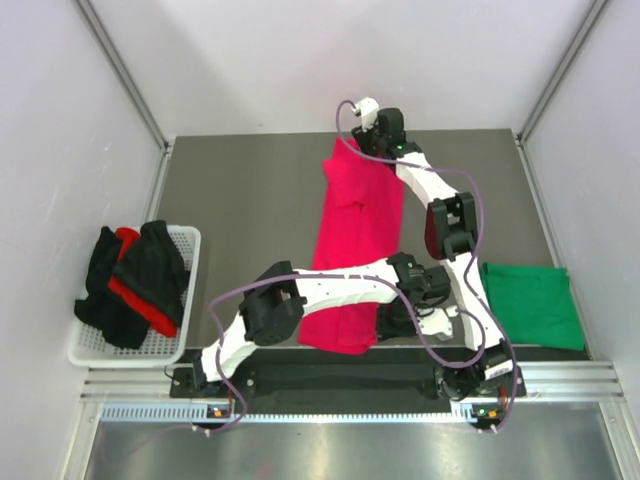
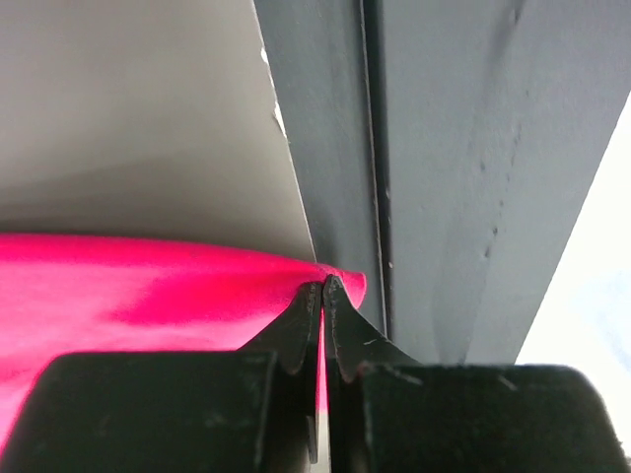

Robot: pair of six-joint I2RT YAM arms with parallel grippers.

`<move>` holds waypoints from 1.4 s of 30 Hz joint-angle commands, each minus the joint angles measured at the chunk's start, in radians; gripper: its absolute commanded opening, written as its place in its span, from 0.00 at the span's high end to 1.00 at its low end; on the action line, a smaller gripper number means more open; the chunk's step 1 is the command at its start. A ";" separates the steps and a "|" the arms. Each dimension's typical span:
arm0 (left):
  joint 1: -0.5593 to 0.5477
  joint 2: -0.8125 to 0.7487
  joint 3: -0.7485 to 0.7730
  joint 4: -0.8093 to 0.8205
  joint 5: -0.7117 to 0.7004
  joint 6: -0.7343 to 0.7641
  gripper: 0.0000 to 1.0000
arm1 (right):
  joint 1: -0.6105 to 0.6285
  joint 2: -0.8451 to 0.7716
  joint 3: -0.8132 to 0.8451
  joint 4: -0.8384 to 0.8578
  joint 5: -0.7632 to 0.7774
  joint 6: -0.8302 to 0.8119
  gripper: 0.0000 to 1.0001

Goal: Fold and stack the t-shirts
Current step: Fold the tshirt

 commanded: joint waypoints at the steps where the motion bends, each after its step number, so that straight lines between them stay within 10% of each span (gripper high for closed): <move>1: -0.009 0.016 0.066 -0.020 0.012 -0.026 0.98 | 0.007 -0.023 0.065 0.090 0.003 0.005 0.43; 6: -0.012 -0.032 0.060 0.009 -0.049 -0.041 0.77 | -0.024 -0.201 -0.049 0.085 0.001 0.014 0.35; 19: 0.141 -0.236 0.056 0.129 -0.307 -0.127 0.77 | -0.078 -0.781 -0.586 -0.092 -0.141 0.155 0.33; 29: 0.799 -0.406 -0.294 0.635 0.024 -0.360 0.75 | -0.090 -0.889 -0.866 -0.228 -0.278 0.201 0.47; 42: 1.023 -0.181 -0.408 0.919 0.371 -0.724 0.74 | -0.127 -0.749 -0.890 -0.214 -0.333 0.241 0.46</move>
